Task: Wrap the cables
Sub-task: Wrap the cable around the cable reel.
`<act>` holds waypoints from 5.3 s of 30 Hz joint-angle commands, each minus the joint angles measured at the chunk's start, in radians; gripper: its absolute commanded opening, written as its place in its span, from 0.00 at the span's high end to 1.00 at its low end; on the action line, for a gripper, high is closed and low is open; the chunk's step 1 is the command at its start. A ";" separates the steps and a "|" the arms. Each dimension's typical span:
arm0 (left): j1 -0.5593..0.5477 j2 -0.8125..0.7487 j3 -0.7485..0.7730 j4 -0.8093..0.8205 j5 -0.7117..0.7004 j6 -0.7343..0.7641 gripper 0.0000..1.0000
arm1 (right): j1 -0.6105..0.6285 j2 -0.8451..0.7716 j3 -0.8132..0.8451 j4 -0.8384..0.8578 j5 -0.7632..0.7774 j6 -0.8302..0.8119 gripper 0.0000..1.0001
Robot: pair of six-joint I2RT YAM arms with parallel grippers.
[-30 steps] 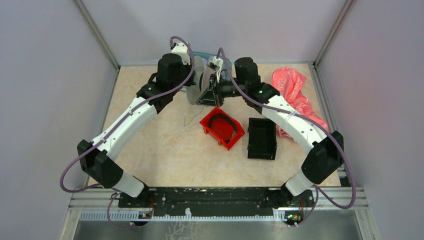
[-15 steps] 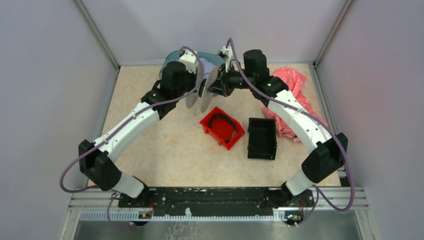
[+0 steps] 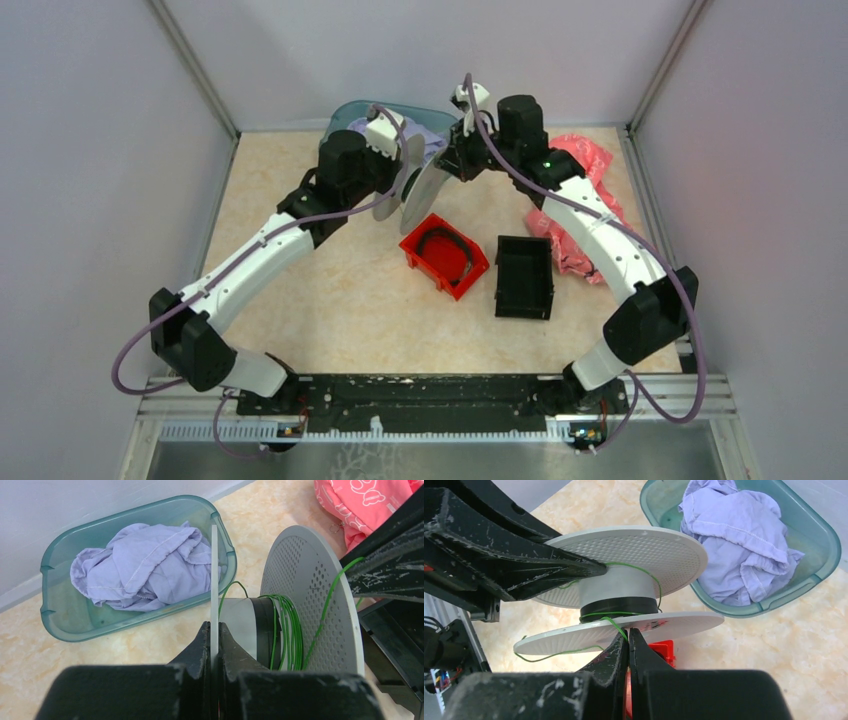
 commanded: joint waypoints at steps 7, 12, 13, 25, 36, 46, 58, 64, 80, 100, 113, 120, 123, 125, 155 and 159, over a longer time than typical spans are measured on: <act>-0.002 -0.071 0.014 0.066 0.104 0.015 1.00 | -0.088 0.018 -0.024 0.050 0.116 -0.051 0.96; 0.000 -0.075 0.021 0.058 0.125 0.016 1.00 | -0.133 0.022 -0.089 0.076 0.091 -0.052 0.91; 0.000 -0.075 0.025 0.055 0.129 0.017 1.00 | -0.140 0.020 -0.101 0.082 0.087 -0.052 0.91; 0.018 -0.070 0.059 0.022 0.197 -0.019 1.00 | -0.177 0.012 -0.280 0.135 -0.012 -0.067 0.81; 0.066 -0.082 0.070 0.018 0.263 -0.078 1.00 | -0.186 0.012 -0.385 0.166 -0.034 -0.072 0.68; 0.144 -0.090 0.067 0.034 0.373 -0.182 1.00 | -0.188 0.009 -0.432 0.165 -0.081 -0.069 0.65; 0.259 -0.073 0.032 0.099 0.542 -0.434 1.00 | -0.187 -0.002 -0.481 0.238 -0.234 -0.011 0.63; 0.283 -0.054 -0.006 0.165 0.611 -0.533 1.00 | -0.186 -0.018 -0.490 0.277 -0.270 0.009 0.70; 0.313 -0.020 -0.024 0.204 0.671 -0.647 1.00 | -0.184 -0.074 -0.656 0.752 -0.461 0.325 1.00; 0.341 0.018 -0.222 0.564 0.854 -0.977 1.00 | -0.122 0.004 -0.878 1.652 -0.393 0.856 1.00; 0.386 0.000 -0.197 0.524 0.846 -0.948 1.00 | -0.158 -0.120 -0.901 1.326 -0.417 0.621 0.70; 0.386 -0.010 -0.175 0.468 0.823 -0.879 1.00 | -0.172 -0.146 -0.869 1.163 -0.411 0.515 0.65; 0.386 -0.022 -0.174 0.454 0.812 -0.855 1.00 | -0.175 -0.152 -0.841 1.076 -0.396 0.468 0.58; 0.386 -0.029 -0.174 0.449 0.806 -0.841 1.00 | -0.181 -0.156 -0.824 1.009 -0.379 0.443 0.53; 0.377 -0.059 -0.167 0.340 0.757 -0.608 1.00 | -0.292 -0.160 -0.584 0.694 -0.262 0.543 0.38; 0.368 -0.057 -0.163 0.334 0.757 -0.581 1.00 | -0.292 -0.158 -0.572 0.705 -0.287 0.551 0.37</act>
